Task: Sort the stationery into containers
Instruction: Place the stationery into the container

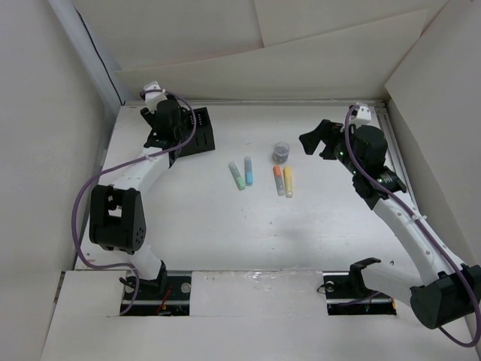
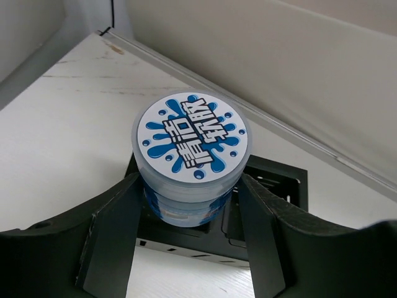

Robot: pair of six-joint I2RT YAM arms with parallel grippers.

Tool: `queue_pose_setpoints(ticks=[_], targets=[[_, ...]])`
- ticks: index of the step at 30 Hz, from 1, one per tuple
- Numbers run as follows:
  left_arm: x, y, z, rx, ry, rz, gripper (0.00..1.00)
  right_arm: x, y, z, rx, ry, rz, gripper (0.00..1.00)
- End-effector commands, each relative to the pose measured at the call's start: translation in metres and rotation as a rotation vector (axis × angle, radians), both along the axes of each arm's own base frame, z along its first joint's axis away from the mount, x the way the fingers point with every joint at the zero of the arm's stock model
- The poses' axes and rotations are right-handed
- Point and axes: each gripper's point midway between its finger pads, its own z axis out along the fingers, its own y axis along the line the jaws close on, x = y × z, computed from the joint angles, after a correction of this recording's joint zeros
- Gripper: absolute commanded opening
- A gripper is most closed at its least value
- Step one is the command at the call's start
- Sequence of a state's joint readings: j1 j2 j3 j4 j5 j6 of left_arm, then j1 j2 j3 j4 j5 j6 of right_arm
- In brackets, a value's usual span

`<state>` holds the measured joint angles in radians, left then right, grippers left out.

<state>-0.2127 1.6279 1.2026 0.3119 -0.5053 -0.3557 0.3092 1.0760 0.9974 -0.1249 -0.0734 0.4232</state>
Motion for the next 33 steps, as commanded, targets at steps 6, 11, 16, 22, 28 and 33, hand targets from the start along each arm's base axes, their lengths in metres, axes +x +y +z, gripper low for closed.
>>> queue_pose_setpoints(ticks=[6, 11, 16, 22, 28, 33], targets=[[0.012, 0.007, 0.012, 0.049, -0.041, 0.052, 0.3, 0.006, 0.002, 0.016, 0.009, -0.066, -0.007, 0.95], [0.017, 0.01, -0.002, 0.076, -0.018, 0.067, 0.3, 0.005, 0.005, 0.016, 0.009, -0.066, 0.003, 0.95], [0.019, 0.012, -0.003, 0.085, -0.023, 0.078, 0.3, 0.005, 0.005, 0.016, 0.009, -0.066, 0.003, 0.95], [0.016, 0.015, -0.011, 0.078, -0.016, 0.098, 0.36, 0.005, 0.009, 0.012, 0.007, -0.058, 0.012, 0.95], [0.013, 0.017, -0.018, 0.083, -0.006, 0.107, 0.34, 0.005, 0.013, 0.009, 0.004, -0.049, 0.021, 0.95], [0.013, 0.02, -0.012, 0.092, -0.02, 0.128, 0.23, 0.001, 0.009, 0.019, 0.003, -0.079, 0.012, 0.95]])
